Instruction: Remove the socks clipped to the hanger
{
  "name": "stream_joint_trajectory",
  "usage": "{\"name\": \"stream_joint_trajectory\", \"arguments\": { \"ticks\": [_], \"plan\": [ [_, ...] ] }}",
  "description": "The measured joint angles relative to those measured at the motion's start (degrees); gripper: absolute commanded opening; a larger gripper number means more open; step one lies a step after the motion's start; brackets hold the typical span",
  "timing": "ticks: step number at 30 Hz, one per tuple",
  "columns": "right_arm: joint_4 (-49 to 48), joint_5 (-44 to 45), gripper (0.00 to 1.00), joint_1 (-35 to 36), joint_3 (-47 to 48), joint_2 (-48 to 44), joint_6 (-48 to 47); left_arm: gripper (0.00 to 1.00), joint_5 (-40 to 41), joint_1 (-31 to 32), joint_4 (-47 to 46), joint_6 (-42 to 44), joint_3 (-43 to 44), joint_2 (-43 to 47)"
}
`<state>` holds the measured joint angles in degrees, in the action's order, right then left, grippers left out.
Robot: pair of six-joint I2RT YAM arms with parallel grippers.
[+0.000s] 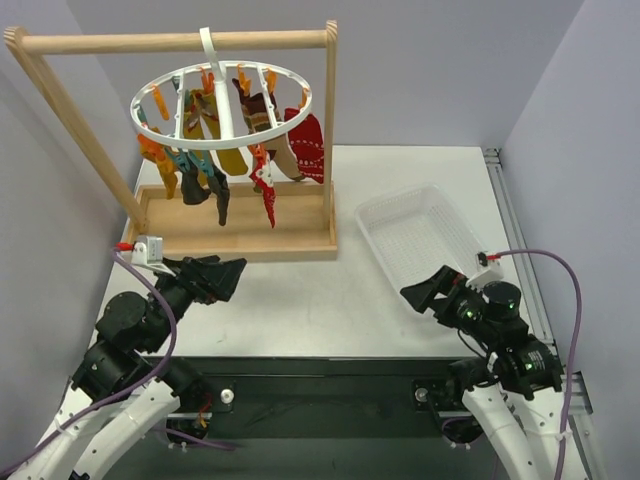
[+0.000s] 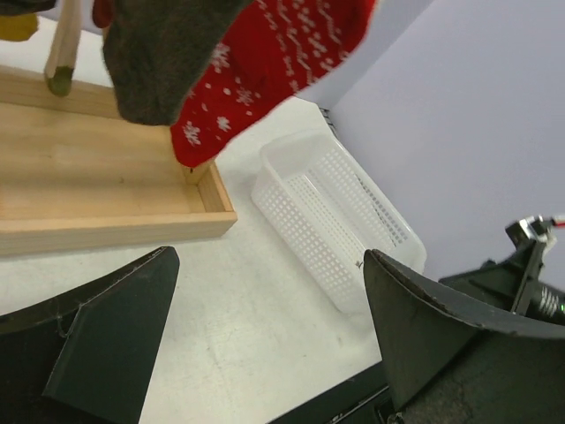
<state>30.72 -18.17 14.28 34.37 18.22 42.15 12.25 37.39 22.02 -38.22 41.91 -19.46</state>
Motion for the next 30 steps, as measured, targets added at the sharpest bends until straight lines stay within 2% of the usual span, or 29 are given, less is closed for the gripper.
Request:
{"name": "stream_joint_trajectory", "arguments": {
  "ticks": [5, 9, 14, 17, 24, 30],
  "plan": [
    [0.04, -3.32, 0.96, 0.13, 5.68, 9.92, -4.22, 0.97, -7.1, 0.0, 0.39, 4.7, 3.02, -1.29],
    [-0.02, -3.34, 0.96, 3.1, 10.01, 16.65, -6.54, 0.96, -9.7, 0.0, 2.47, 8.48, 10.73, -6.12],
    [-2.23, 1.79, 0.96, 14.6, 17.14, 23.28, -8.02, 0.88, -9.07, 0.0, 8.35, 9.44, 26.4, -16.22],
    [-4.37, 6.05, 0.96, 22.08, 21.38, 28.41, -8.7, 0.83, -8.41, 0.0, 9.46, 9.33, 32.33, -21.11],
    [-9.9, 18.88, 0.95, 37.42, 30.77, 43.78, -12.15, 0.75, -5.49, 0.0, 11.37, 11.58, 36.06, -26.6],
    [-22.05, 24.92, 0.91, 42.64, 33.22, 52.43, -19.63, 0.73, -4.85, 0.0, 11.15, 13.88, 39.01, -30.36]
  ]
}}
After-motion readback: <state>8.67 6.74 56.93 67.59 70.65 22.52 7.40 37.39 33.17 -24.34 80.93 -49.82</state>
